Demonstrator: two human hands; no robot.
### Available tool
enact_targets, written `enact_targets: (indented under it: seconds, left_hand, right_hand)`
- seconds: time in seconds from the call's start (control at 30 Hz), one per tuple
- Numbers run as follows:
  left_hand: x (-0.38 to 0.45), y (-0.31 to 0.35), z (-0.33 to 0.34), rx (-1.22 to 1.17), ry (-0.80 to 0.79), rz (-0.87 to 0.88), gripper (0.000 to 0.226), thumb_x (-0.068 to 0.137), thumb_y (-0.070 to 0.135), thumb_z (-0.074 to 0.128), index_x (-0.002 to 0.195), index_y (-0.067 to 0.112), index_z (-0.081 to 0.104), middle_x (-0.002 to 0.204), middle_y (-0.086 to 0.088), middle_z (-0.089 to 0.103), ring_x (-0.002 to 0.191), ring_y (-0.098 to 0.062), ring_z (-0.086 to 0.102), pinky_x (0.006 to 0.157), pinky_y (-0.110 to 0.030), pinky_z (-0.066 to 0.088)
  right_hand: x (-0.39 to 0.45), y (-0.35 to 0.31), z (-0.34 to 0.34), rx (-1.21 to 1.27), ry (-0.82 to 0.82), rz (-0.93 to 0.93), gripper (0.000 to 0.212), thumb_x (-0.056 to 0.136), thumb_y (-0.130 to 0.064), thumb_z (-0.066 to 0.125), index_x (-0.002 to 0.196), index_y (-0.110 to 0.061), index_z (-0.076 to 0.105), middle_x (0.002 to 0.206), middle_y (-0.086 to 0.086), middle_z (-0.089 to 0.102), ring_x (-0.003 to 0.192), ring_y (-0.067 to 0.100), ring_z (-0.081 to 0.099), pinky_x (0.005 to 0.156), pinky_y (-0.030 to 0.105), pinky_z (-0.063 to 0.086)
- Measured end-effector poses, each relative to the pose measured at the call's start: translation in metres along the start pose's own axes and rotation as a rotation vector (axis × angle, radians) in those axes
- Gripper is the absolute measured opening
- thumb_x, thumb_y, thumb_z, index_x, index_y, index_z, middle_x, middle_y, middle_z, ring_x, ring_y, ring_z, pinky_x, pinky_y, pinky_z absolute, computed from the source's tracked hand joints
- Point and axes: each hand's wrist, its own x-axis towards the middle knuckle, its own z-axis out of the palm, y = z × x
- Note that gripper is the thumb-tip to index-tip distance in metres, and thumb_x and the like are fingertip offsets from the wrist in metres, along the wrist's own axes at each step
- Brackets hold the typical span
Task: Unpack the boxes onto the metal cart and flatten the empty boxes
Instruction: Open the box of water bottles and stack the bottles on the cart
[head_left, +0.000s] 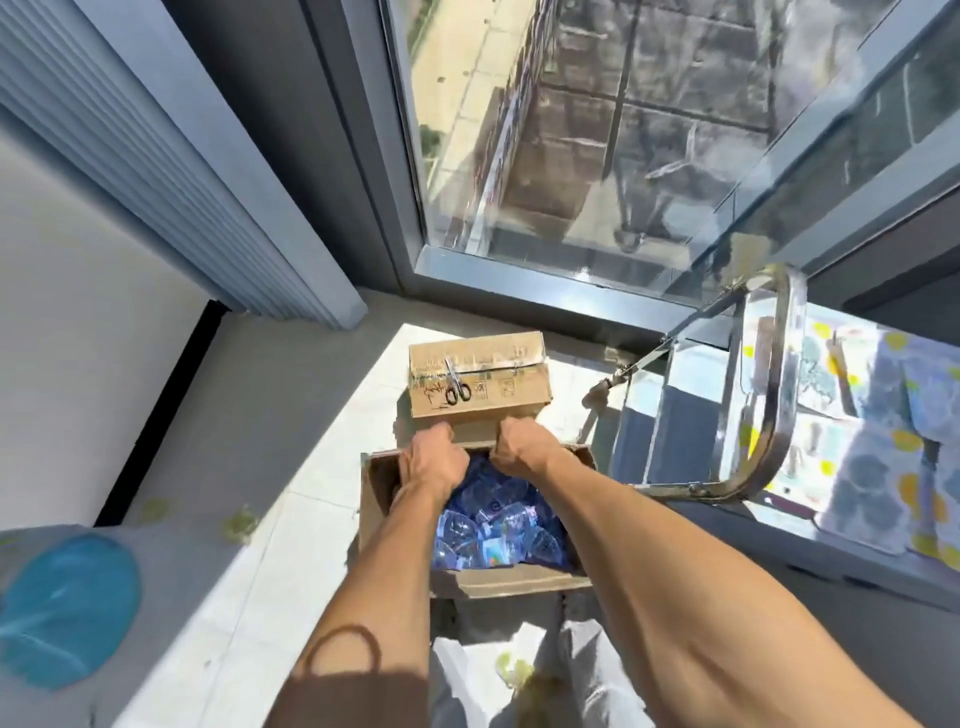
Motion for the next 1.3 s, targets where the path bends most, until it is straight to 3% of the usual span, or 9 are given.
enact_targets:
  seconds: [0.13, 0.4, 0.67, 0.87, 1.03, 1.13, 1.2, 1.3]
  left_hand:
    - [0.032, -0.014, 0.058, 0.008, 0.012, -0.014, 0.022, 0.080, 0.014, 0.049, 0.094, 0.018, 0.065, 0.099, -0.011, 0.069, 0.092, -0.033, 0.065, 0.078, -0.032, 0.053]
    - [0.050, -0.073, 0.173, 0.092, -0.148, -0.001, 0.021, 0.081, 0.015, 0.052, 0.098, 0.016, 0.064, 0.110, -0.017, 0.067, 0.104, -0.037, 0.061, 0.081, -0.034, 0.048]
    - [-0.011, -0.122, 0.234, 0.078, -0.203, -0.128, 0.020, 0.083, 0.014, 0.050, 0.098, 0.011, 0.062, 0.107, -0.017, 0.066, 0.101, -0.038, 0.060, 0.084, -0.036, 0.047]
    - [-0.060, -0.082, 0.269, 0.121, -0.195, -0.100, 0.021, 0.082, 0.013, 0.049, 0.097, 0.015, 0.062, 0.107, -0.014, 0.066, 0.101, -0.035, 0.061, 0.081, -0.034, 0.047]
    - [-0.077, -0.008, 0.300, 0.042, -0.125, -0.127, 0.024, 0.083, 0.014, 0.049, 0.103, 0.013, 0.063, 0.114, -0.015, 0.065, 0.107, -0.035, 0.059, 0.088, -0.035, 0.046]
    - [-0.099, 0.038, 0.331, -0.021, -0.108, -0.034, 0.021, 0.084, 0.011, 0.049, 0.100, 0.015, 0.063, 0.111, -0.016, 0.066, 0.104, -0.036, 0.060, 0.084, -0.036, 0.047]
    - [-0.113, 0.055, 0.346, -0.013, -0.101, 0.025, 0.023, 0.086, 0.009, 0.047, 0.101, 0.019, 0.062, 0.111, -0.015, 0.066, 0.104, -0.035, 0.060, 0.083, -0.036, 0.047]
    - [-0.131, 0.058, 0.373, 0.066, -0.081, -0.043, 0.025, 0.088, 0.012, 0.046, 0.107, 0.018, 0.060, 0.114, -0.013, 0.065, 0.108, -0.033, 0.060, 0.086, -0.034, 0.045]
  right_hand:
    - [0.041, 0.036, 0.052, 0.007, -0.041, 0.048, 0.024, 0.086, -0.020, 0.056, 0.102, -0.004, 0.065, 0.109, 0.018, 0.069, 0.100, 0.033, 0.066, 0.083, 0.033, 0.051]
    - [0.066, 0.108, 0.169, 0.025, -0.111, 0.134, 0.035, 0.091, -0.024, 0.052, 0.118, -0.003, 0.061, 0.120, 0.020, 0.064, 0.112, 0.035, 0.061, 0.088, 0.036, 0.049]
    - [0.029, 0.137, 0.222, 0.080, -0.133, 0.173, 0.028, 0.093, -0.023, 0.051, 0.112, -0.005, 0.061, 0.114, 0.019, 0.064, 0.105, 0.034, 0.062, 0.085, 0.036, 0.049]
    - [0.002, 0.172, 0.222, 0.060, -0.133, 0.090, 0.033, 0.091, -0.021, 0.048, 0.117, -0.006, 0.062, 0.122, 0.016, 0.064, 0.112, 0.035, 0.061, 0.093, 0.037, 0.049]
    - [-0.017, 0.234, 0.200, 0.063, -0.020, 0.080, 0.032, 0.087, -0.021, 0.052, 0.116, -0.010, 0.062, 0.121, 0.014, 0.063, 0.111, 0.033, 0.061, 0.087, 0.035, 0.049]
    - [-0.030, 0.269, 0.190, 0.051, 0.007, 0.088, 0.032, 0.087, -0.021, 0.055, 0.116, -0.009, 0.061, 0.122, 0.015, 0.063, 0.112, 0.034, 0.061, 0.086, 0.035, 0.050]
    - [-0.035, 0.286, 0.190, 0.063, -0.001, 0.095, 0.032, 0.087, -0.020, 0.054, 0.116, -0.008, 0.060, 0.122, 0.015, 0.062, 0.112, 0.035, 0.061, 0.085, 0.036, 0.050]
    - [-0.047, 0.317, 0.200, 0.062, -0.028, 0.092, 0.032, 0.088, -0.020, 0.051, 0.116, -0.009, 0.060, 0.122, 0.014, 0.062, 0.111, 0.034, 0.060, 0.085, 0.034, 0.048]
